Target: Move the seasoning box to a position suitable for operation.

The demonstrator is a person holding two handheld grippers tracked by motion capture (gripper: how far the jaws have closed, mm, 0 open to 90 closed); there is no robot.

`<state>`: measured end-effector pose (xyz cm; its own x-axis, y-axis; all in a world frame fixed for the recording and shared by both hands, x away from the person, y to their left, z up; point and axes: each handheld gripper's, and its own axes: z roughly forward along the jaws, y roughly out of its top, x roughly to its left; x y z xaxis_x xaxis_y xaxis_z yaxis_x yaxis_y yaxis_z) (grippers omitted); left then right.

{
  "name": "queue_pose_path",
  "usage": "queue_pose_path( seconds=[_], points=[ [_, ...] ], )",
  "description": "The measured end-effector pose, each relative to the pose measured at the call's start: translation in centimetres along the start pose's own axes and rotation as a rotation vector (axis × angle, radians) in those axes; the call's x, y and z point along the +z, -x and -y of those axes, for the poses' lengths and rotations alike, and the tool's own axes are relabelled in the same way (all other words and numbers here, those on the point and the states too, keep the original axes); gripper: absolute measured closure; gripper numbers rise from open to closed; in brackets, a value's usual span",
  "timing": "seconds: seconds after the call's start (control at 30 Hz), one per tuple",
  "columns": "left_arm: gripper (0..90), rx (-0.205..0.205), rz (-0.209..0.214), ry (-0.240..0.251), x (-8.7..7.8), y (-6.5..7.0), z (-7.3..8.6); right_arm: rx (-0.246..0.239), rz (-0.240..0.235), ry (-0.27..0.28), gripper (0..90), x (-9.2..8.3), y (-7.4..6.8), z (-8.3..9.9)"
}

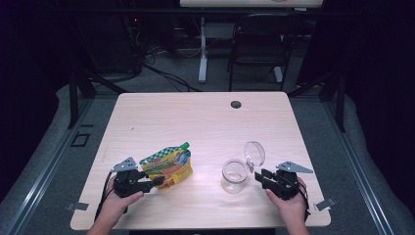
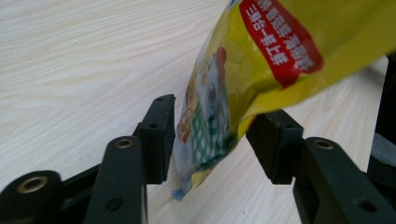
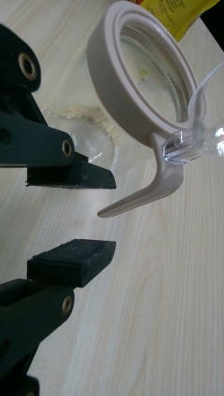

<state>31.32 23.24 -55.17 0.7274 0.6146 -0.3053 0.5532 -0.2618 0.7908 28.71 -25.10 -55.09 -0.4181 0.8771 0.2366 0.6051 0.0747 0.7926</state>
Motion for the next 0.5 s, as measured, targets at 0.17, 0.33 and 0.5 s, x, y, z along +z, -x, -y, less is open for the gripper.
queue_pose_path(
  seconds=[0.17,0.33,0.5],
  points=[
    [48.8,0.003,0.014,-0.005,0.6,0.0,-0.3,-0.001,0.011,0.004,63.5,-0.6,0.1,0.4],
    [46.7,0.001,0.018,-0.009,1.1,-0.1,-0.4,0.003,0.017,0.009,63.2,-1.1,0.1,0.6],
    [45.2,-0.006,0.018,-0.013,1.6,-0.2,-0.5,-0.001,0.029,0.006,62.9,-1.4,0.1,0.8]
  ],
)
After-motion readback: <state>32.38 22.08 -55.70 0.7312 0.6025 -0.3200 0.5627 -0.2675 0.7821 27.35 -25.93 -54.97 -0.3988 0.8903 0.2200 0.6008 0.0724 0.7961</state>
